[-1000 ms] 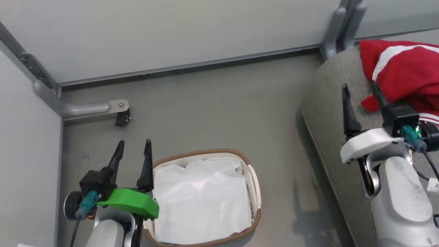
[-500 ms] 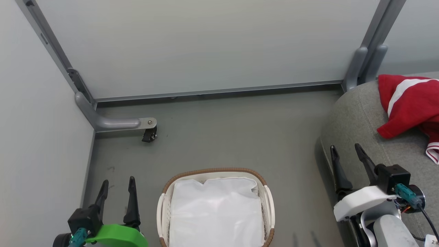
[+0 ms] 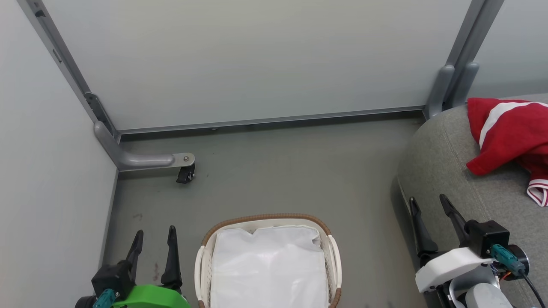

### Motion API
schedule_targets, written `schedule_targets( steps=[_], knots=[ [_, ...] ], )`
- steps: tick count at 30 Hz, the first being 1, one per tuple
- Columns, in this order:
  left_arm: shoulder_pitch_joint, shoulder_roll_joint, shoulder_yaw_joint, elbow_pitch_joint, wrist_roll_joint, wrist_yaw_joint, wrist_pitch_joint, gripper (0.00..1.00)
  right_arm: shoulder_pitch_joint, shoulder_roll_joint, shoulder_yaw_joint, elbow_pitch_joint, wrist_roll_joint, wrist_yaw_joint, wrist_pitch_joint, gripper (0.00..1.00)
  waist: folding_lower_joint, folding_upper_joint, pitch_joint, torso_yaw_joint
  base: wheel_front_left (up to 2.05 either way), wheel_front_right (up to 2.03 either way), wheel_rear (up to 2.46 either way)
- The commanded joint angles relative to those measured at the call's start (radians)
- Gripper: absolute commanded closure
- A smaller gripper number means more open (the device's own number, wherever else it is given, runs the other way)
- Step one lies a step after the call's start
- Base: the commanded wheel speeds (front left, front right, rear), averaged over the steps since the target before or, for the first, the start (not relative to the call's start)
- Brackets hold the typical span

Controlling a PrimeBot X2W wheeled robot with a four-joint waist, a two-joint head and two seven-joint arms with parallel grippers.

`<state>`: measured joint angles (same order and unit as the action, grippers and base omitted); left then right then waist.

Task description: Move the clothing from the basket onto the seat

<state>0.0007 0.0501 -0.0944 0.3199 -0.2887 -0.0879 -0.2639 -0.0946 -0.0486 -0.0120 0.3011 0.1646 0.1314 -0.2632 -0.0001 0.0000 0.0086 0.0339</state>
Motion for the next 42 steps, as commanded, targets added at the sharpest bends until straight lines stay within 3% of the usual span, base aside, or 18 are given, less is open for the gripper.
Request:
schedule_targets(
  steps=[1,15,16,19,42],
  knots=[
    [0.012,0.001,0.000,-0.003,-0.001,0.002,-0.001,0.00,0.007,-0.004,0.001,0.001,-0.007,-0.001,-0.002,0.00,0.0001,0.0000,0.001,-0.001,0.00,0.00,0.00],
    [0.004,0.001,0.000,-0.003,-0.008,0.002,-0.001,0.00,0.008,-0.004,0.011,0.011,0.002,-0.001,-0.002,0.00,0.0001,0.0000,0.006,-0.007,0.00,0.00,0.00],
    [0.000,-0.001,-0.002,0.005,-0.008,0.000,0.000,1.00,0.001,0.001,0.011,0.012,-0.002,0.000,0.000,1.00,0.0001,0.0000,0.006,-0.007,0.00,0.00,0.00],
    [0.002,-0.002,-0.002,0.029,-0.017,0.000,0.003,1.00,0.008,0.007,0.010,0.037,0.005,0.000,0.006,1.00,0.0001,0.0000,0.006,-0.007,0.00,0.00,0.00],
    [-0.034,-0.001,0.059,-0.002,-0.391,-0.013,0.110,1.00,0.000,0.004,-0.022,0.007,0.419,0.000,0.112,1.00,0.0001,0.0000,0.004,-0.012,0.00,0.00,0.00]
  ],
)
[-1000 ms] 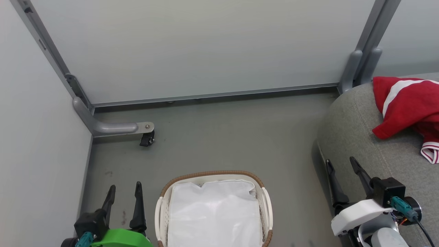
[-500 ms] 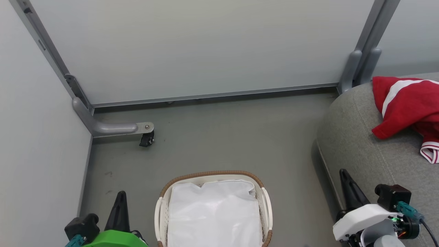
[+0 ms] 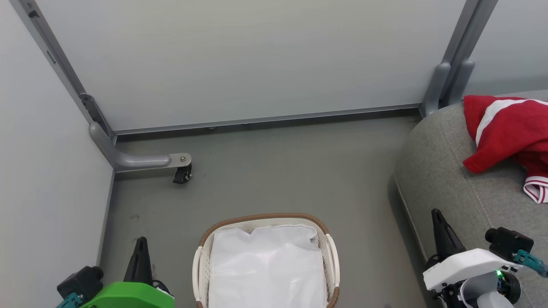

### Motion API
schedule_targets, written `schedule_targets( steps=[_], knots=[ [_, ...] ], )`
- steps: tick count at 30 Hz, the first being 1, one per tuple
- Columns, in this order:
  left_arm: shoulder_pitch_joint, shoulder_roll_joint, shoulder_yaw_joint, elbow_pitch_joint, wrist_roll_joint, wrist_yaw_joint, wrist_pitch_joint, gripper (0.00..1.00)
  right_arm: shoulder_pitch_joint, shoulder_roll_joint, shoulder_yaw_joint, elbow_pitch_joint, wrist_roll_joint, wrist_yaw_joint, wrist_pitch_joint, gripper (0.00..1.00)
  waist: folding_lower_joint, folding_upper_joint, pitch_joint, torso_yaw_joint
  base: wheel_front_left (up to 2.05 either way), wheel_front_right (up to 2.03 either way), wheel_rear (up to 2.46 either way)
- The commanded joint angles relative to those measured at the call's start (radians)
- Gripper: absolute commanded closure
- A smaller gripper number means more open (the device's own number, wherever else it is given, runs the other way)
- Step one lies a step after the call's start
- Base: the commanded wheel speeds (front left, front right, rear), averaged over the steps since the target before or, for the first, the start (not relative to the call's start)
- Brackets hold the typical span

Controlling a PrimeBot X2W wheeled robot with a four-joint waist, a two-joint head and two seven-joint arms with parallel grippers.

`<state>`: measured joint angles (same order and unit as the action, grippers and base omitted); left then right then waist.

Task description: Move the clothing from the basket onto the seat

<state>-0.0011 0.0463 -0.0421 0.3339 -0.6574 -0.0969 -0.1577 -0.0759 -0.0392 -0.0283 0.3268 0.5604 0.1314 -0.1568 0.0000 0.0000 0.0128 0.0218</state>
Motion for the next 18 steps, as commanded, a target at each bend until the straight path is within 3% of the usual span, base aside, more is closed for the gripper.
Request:
schedule_targets(
  steps=[1,18],
  knots=[
    [-0.034,0.002,0.009,-0.017,-0.038,-0.004,0.008,1.00,-0.019,-0.006,-0.007,-0.020,0.040,0.000,0.010,1.00,0.0000,0.0000,0.000,0.000,0.00,0.00,0.00],
    [-0.054,0.003,0.045,-0.036,-0.259,-0.011,0.072,1.00,-0.025,-0.008,-0.026,-0.037,0.283,0.000,0.073,1.00,0.0000,0.0000,-0.002,-0.004,0.00,0.00,0.00]
  ],
)
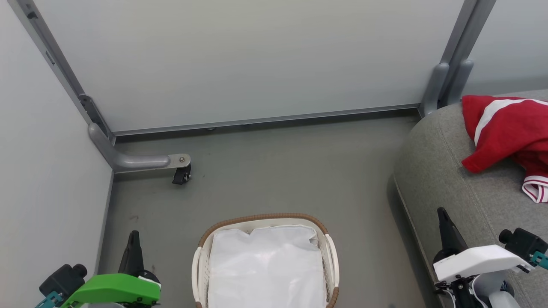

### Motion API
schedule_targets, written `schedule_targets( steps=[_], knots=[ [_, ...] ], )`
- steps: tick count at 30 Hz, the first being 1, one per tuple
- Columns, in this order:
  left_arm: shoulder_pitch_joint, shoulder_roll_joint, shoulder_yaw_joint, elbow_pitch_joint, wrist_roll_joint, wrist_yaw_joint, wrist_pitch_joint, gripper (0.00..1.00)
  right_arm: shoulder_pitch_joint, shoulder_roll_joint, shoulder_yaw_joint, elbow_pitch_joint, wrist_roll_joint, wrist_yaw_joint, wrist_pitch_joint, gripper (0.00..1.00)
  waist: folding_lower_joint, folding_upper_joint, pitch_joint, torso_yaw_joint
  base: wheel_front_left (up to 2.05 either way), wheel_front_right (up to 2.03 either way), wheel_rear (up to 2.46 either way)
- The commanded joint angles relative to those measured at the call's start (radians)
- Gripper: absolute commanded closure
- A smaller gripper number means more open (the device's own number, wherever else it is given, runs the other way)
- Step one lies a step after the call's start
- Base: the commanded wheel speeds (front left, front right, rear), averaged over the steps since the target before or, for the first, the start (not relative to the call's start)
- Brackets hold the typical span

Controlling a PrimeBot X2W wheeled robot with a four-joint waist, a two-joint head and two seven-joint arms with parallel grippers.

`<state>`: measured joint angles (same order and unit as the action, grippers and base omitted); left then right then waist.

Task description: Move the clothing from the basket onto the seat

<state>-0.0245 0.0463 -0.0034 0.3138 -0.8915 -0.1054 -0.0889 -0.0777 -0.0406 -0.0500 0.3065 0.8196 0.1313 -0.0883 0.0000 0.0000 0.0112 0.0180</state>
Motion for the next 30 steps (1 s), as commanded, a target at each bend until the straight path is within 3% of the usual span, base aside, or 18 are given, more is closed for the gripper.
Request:
schedule_targets(
  steps=[1,30],
  knots=[
    [-0.032,0.003,0.008,-0.017,-0.035,-0.003,0.006,1.00,-0.023,-0.007,-0.005,-0.017,0.035,0.000,0.007,1.00,0.0000,0.0000,0.000,0.000,0.00,0.00,0.00],
    [-0.059,0.005,0.057,-0.041,-0.331,-0.014,0.092,1.00,-0.028,-0.009,-0.031,-0.038,0.362,0.000,0.092,1.00,0.0000,0.0000,-0.003,-0.006,0.00,0.00,0.00]
  ],
)
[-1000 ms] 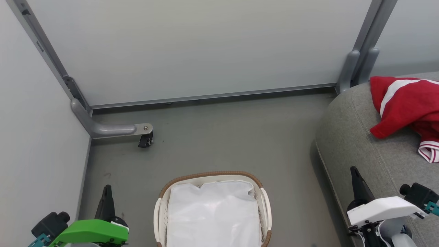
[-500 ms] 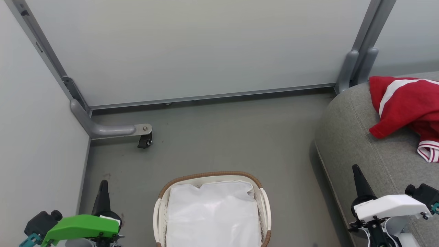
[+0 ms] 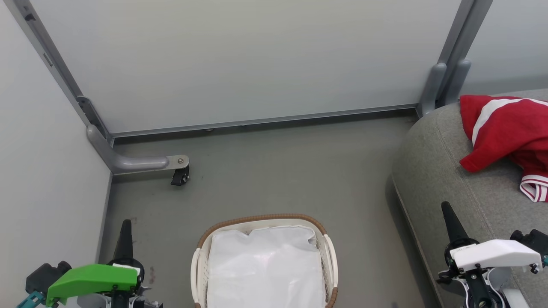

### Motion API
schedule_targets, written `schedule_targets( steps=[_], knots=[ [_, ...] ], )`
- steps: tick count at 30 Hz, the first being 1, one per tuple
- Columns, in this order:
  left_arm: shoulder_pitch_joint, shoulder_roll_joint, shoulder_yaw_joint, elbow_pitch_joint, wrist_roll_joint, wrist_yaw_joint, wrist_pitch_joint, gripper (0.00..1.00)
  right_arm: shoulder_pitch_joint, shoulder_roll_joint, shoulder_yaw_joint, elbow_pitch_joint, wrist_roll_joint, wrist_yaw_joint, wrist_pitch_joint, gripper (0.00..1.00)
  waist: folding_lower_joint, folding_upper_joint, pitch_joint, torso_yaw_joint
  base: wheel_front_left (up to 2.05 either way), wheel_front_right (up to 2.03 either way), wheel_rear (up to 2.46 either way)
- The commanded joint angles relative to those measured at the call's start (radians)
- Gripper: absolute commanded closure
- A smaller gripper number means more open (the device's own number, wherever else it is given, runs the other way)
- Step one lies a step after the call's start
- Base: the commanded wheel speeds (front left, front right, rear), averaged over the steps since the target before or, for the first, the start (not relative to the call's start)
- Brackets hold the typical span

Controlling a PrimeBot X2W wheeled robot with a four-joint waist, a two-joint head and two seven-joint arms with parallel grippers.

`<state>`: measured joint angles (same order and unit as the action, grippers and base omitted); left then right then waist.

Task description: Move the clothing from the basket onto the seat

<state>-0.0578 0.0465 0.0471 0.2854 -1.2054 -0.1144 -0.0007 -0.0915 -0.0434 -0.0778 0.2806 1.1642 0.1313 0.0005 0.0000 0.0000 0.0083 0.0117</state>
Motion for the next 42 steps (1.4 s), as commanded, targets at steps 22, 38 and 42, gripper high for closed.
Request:
schedule_targets(
  steps=[22,38,42],
  knots=[
    [-0.042,0.005,0.035,-0.026,-0.195,-0.011,0.054,1.00,-0.019,-0.008,-0.020,-0.025,0.213,-0.001,0.055,1.00,0.0000,0.0000,-0.002,-0.005,0.00,0.00,0.00],
    [-0.051,0.006,0.053,-0.036,-0.306,-0.016,0.087,1.00,-0.021,-0.009,-0.029,-0.032,0.336,-0.001,0.086,1.00,0.0000,0.0000,-0.004,-0.008,0.00,0.00,0.00],
    [-0.051,0.006,0.058,-0.037,-0.333,-0.017,0.095,1.00,-0.022,-0.009,-0.031,-0.033,0.365,-0.001,0.095,1.00,0.0000,0.0000,-0.004,-0.009,0.00,0.00,0.00]
  ],
)
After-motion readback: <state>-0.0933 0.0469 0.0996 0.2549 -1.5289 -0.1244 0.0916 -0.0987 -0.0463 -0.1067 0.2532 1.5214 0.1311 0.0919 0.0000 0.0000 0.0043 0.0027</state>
